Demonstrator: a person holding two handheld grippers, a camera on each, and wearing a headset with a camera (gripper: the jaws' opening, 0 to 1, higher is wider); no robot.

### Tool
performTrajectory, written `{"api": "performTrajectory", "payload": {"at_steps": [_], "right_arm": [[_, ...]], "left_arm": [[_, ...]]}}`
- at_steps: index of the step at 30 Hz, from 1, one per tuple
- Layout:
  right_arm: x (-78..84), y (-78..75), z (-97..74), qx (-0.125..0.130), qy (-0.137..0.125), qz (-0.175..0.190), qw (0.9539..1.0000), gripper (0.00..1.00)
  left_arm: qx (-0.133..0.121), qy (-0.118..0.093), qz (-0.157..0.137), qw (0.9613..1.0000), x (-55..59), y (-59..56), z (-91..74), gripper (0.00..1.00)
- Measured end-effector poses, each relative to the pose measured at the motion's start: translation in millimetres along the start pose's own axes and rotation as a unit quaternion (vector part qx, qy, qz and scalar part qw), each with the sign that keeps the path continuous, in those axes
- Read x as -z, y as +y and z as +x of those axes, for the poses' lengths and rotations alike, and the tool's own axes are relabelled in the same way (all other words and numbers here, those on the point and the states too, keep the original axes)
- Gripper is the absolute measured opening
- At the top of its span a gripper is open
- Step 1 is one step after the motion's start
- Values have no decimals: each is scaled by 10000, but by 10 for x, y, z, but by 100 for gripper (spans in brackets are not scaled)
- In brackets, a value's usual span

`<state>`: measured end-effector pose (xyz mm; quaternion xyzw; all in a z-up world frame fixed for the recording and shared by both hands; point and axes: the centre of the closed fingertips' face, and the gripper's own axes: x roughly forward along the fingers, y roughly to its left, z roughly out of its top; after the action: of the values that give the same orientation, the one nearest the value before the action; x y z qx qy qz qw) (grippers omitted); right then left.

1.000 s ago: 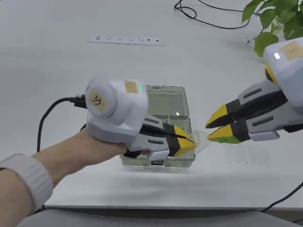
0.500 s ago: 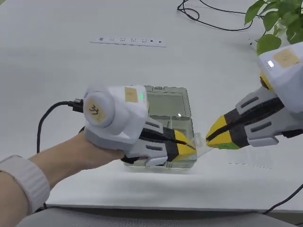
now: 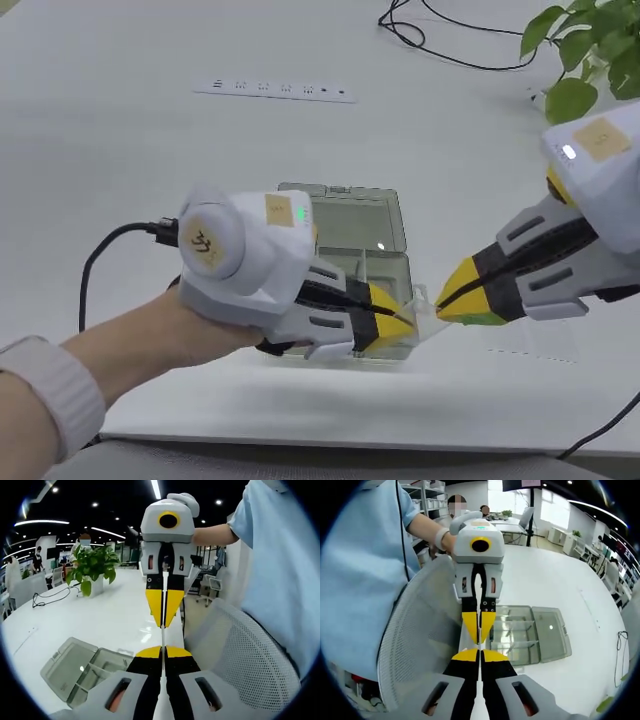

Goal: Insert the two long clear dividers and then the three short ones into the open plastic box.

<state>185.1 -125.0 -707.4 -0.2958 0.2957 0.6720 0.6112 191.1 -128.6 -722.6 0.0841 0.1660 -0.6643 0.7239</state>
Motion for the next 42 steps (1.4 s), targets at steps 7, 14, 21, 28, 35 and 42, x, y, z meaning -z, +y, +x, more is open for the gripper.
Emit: {"api": "performTrajectory", "payload": {"at_steps": [7, 14, 21, 28, 35, 42], "right_arm": [[-15, 4, 9, -17, 59, 26, 10000, 2], [-31, -24, 6, 55, 158, 74, 9998, 2], [-18, -84, 25, 156, 401, 226, 9988, 2], [-84, -122, 86, 228, 515, 297, 9980, 2], [-156, -247, 187, 285, 645, 341, 9969, 2], [-301, -439, 318, 361, 772, 320, 9958, 2]], "left_arm": [[2, 9, -42, 10000, 3, -8, -14, 0], [-59, -10, -132, 9999, -5, 13, -44, 14], [-314, 1, -176, 9994, 41, 82, -135, 41], [-570, 40, -241, 9981, 147, 129, -296, 65], [-878, 67, -323, 9956, 257, 227, -523, 87], [-1177, 57, -481, 9919, 347, 352, -784, 100]]}}
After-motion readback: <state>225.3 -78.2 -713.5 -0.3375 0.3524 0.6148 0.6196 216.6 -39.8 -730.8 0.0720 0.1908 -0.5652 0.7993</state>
